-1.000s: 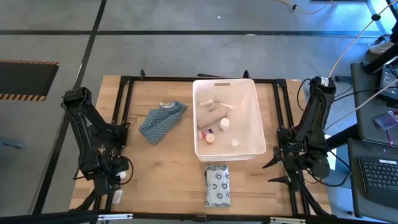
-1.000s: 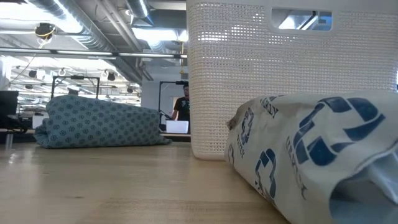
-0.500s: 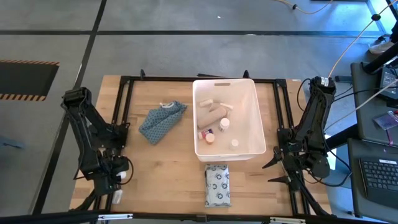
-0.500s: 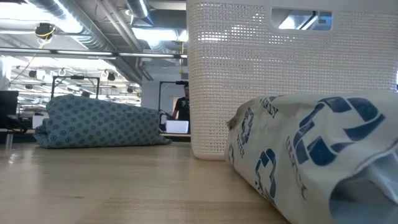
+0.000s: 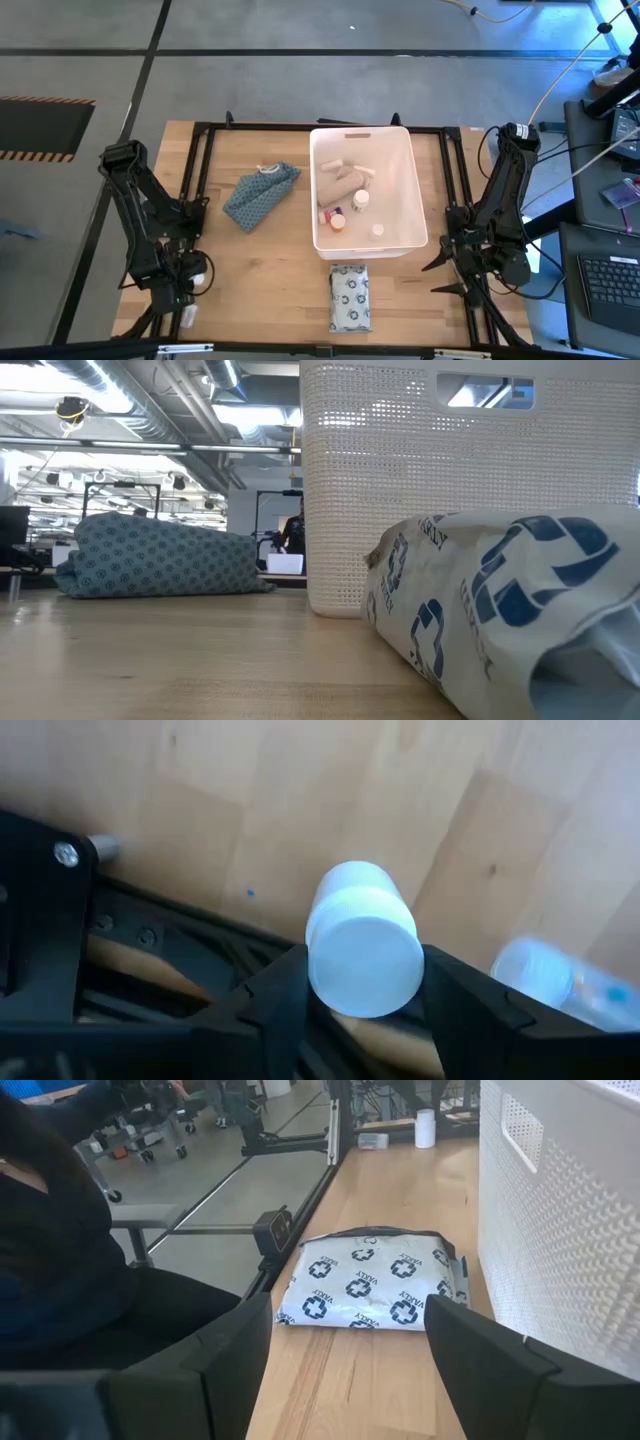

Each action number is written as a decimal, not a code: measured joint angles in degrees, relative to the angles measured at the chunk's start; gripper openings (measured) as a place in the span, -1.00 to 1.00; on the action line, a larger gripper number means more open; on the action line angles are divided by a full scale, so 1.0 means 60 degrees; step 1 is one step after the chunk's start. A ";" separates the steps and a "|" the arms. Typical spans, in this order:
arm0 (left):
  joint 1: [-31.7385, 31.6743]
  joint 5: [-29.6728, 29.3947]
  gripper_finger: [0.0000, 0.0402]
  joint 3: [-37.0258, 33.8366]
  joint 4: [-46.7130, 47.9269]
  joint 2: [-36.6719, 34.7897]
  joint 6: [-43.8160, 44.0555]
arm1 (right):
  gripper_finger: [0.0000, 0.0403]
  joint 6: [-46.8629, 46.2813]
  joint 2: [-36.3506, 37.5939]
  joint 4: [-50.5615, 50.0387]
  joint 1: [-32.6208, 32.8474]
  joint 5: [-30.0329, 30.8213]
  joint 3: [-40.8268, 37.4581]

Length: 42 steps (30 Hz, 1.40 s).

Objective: Pick & place medical supplies in basket/bin
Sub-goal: Put the white pill bottle into the white bin

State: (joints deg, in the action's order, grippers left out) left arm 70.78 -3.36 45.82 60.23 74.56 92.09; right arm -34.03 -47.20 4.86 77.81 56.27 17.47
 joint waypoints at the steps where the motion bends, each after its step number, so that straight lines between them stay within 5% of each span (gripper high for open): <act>1: -0.0003 -0.0141 -0.15 0.0000 0.0000 0.0000 0.0041 | 0.31 0.0002 0.0000 0.0000 -0.0001 0.0002 0.0000; 14: -0.0152 -0.0700 -0.20 0.0015 -0.0286 -0.0022 0.0536 | 0.31 0.0285 0.0000 -0.0015 0.0001 0.0003 0.0000; 23: -0.1577 -0.3291 -0.19 0.0015 -0.1358 -0.1083 0.0467 | 0.31 0.0503 0.0000 -0.0011 0.0002 0.0004 0.0000; 27: -0.2652 -0.5164 -0.18 0.0015 -0.2548 -0.1792 -0.1748 | 0.31 0.0527 0.0000 -0.0011 0.0002 0.0004 0.0000; 30: -0.3649 -0.5697 -0.18 0.0015 -0.4251 -0.2216 -0.4566 | 0.31 0.0516 0.0000 -0.0011 0.0001 0.0004 0.0000; 33: -0.4871 -0.5317 -0.18 0.0015 -0.6389 -0.2387 -0.7570 | 0.31 0.0568 0.0000 -0.0009 0.0001 0.0004 0.0000; 36: -0.6241 -0.3626 -0.18 0.0022 -0.8239 -0.2422 -0.9995 | 0.31 0.0769 0.0000 -0.0007 0.0000 0.0004 0.0000; 42: -0.8900 -0.0961 -0.18 0.1252 -0.8094 -0.2147 -1.1145 | 0.31 0.0785 0.0004 -0.0006 0.0002 0.0005 0.0000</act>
State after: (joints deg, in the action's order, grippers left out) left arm 17.39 -9.13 53.34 11.66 61.68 25.22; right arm -29.32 -47.18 4.83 77.82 56.30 17.47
